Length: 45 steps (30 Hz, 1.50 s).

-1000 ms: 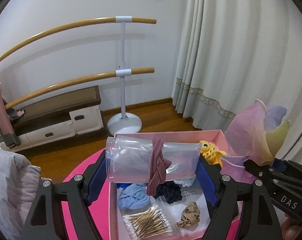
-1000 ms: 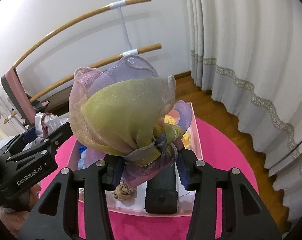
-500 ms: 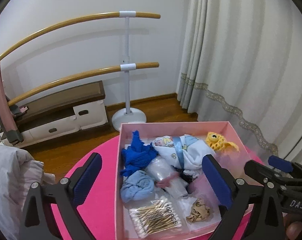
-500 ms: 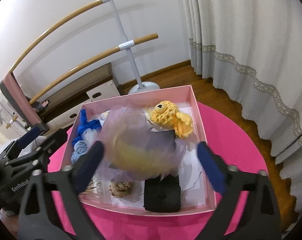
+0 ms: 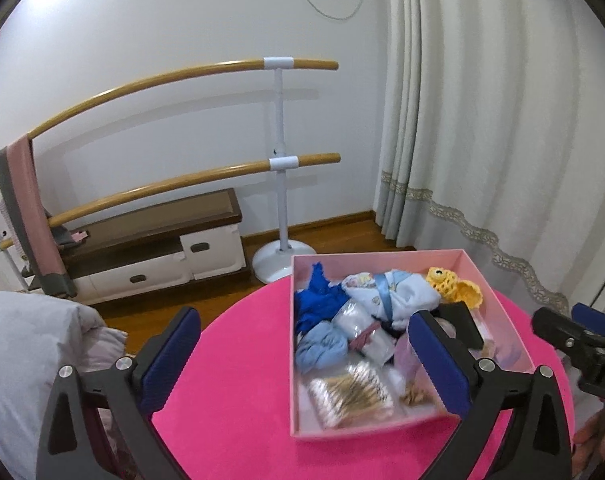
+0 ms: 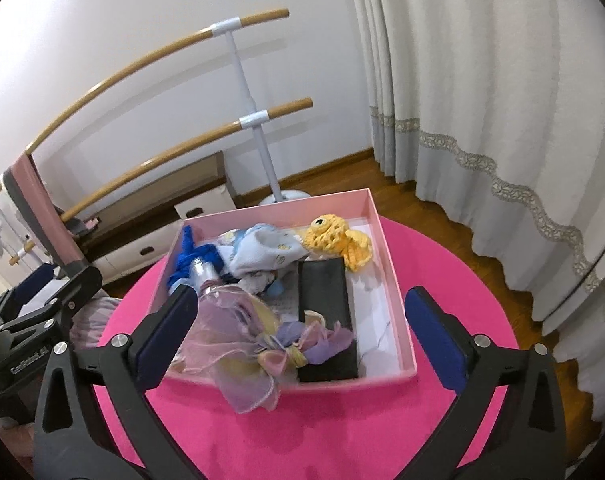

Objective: Organize soft objects

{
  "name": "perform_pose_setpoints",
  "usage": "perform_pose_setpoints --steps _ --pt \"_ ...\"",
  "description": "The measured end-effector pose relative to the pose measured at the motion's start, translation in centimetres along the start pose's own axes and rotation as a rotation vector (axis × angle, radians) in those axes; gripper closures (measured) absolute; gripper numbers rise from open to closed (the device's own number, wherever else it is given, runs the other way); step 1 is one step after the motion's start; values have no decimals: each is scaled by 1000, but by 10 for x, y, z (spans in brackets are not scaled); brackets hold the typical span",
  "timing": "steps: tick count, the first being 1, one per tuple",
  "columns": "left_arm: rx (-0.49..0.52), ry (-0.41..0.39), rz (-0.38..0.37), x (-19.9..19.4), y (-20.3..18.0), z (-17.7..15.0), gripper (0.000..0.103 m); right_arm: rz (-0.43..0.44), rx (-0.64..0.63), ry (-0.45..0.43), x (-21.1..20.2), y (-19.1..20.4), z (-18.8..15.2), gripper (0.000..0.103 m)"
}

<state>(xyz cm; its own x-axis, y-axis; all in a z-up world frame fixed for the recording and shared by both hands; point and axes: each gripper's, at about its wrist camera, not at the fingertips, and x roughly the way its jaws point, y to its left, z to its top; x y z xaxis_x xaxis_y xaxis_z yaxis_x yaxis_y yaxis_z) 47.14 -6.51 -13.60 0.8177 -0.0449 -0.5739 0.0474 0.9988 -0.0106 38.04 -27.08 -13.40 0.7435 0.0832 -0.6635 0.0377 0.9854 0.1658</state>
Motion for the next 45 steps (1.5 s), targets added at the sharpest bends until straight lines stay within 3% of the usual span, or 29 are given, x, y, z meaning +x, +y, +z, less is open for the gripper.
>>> perform_pose_setpoints --steps 15,30,45 --pt "7 -62 31 -144 2 -102 0 -43 -79 -138 -133 27 -86 0" --pt "27 -148 43 -296 -25 -195 0 -102 -89 -235 -229 38 -158 0" --pt "-7 -156 41 -340 -32 -212 0 -94 -81 -277 -259 39 -170 0"
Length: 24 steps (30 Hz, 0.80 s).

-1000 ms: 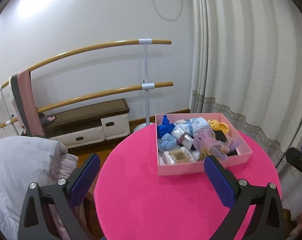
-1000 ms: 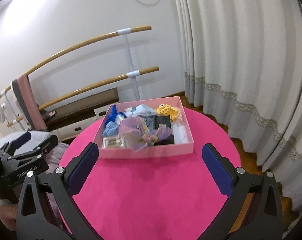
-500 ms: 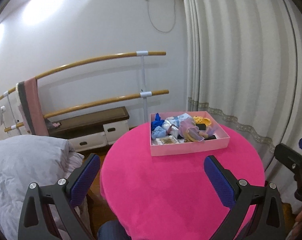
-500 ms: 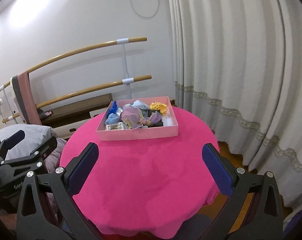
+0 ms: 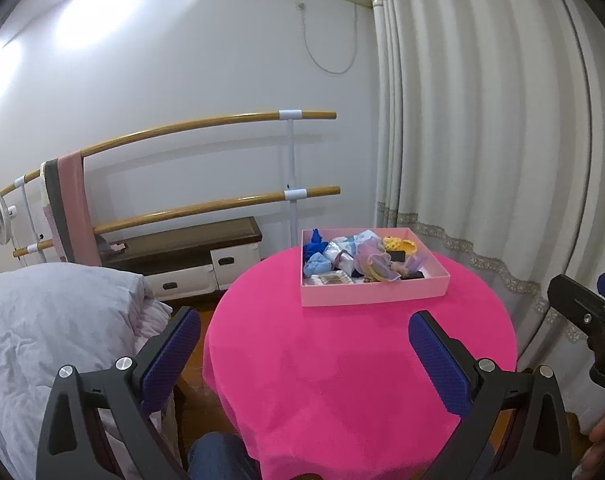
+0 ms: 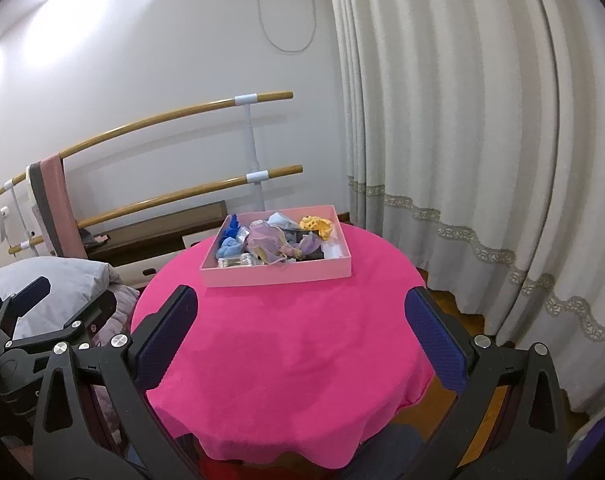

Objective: Organize soft objects

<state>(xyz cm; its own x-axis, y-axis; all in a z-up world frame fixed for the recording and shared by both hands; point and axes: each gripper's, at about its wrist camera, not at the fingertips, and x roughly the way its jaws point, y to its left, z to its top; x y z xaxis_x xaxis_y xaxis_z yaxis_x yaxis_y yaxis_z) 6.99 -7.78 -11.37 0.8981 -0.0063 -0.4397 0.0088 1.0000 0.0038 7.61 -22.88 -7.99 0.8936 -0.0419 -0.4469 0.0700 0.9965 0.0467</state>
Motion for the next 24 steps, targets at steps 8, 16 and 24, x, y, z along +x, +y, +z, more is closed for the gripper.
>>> perform_pose_setpoints --steps 8,16,24 --pt "-21 11 7 1 4 9 0 4 -7 -5 -3 5 -2 0" --pt "-18 13 -2 4 -2 11 0 12 -12 -3 -2 8 -2 0" --pt "-15 2 4 6 -7 8 0 13 -12 -3 -3 8 -2 0"
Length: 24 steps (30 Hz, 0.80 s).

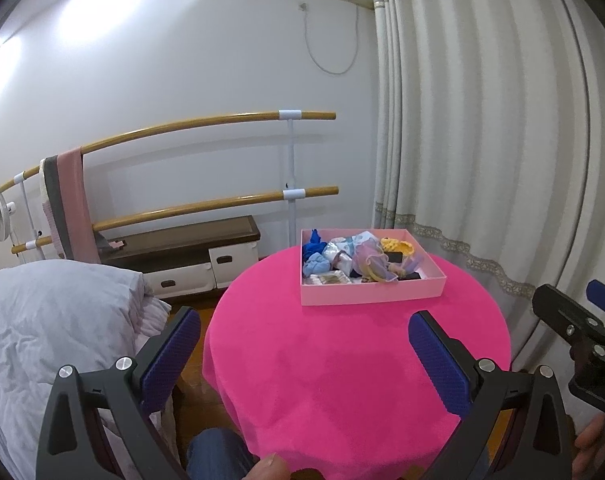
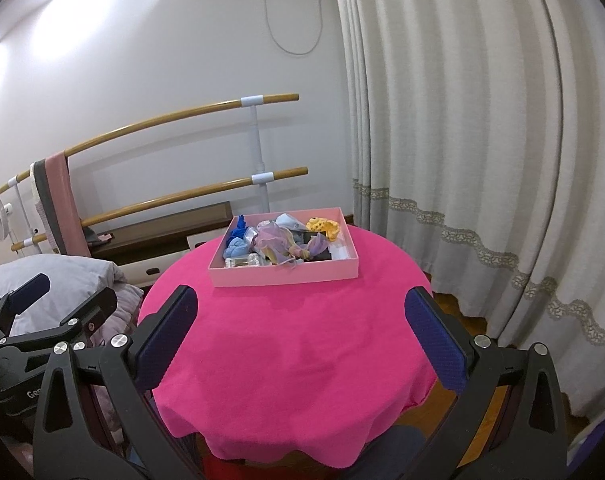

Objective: Organize soft objects

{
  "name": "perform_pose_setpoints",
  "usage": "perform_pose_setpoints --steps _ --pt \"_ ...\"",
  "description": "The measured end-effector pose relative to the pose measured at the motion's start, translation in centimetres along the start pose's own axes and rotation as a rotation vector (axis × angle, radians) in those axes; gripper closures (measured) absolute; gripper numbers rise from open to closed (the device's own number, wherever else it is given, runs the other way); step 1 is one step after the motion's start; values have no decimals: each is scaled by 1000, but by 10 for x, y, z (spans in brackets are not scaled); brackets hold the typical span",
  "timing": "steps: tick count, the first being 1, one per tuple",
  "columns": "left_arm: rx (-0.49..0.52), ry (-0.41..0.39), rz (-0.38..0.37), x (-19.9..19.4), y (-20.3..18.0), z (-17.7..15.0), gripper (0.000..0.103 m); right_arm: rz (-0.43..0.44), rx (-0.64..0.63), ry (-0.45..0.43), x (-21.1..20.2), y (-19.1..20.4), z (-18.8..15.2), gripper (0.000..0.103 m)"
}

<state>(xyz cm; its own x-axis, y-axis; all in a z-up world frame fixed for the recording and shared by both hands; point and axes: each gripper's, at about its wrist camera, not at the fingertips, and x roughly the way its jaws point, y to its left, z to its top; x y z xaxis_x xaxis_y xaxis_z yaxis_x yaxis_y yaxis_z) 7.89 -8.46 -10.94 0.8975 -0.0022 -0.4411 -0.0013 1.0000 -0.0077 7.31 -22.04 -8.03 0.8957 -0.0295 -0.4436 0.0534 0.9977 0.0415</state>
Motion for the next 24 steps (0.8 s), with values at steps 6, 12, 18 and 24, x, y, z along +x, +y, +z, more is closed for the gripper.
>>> perform_pose_setpoints --steps 6,12,18,24 --pt "-6 -15 -8 -1 0 -1 0 3 0 -1 -2 0 -1 0" --pt "-20 -21 -2 0 -2 -3 0 4 0 -1 -3 0 -1 0" --pt "-26 -23 2 1 -3 -5 0 4 0 0 -2 1 -1 0" --pt "-38 -43 -18 2 -5 -7 0 4 0 0 -2 1 -1 0"
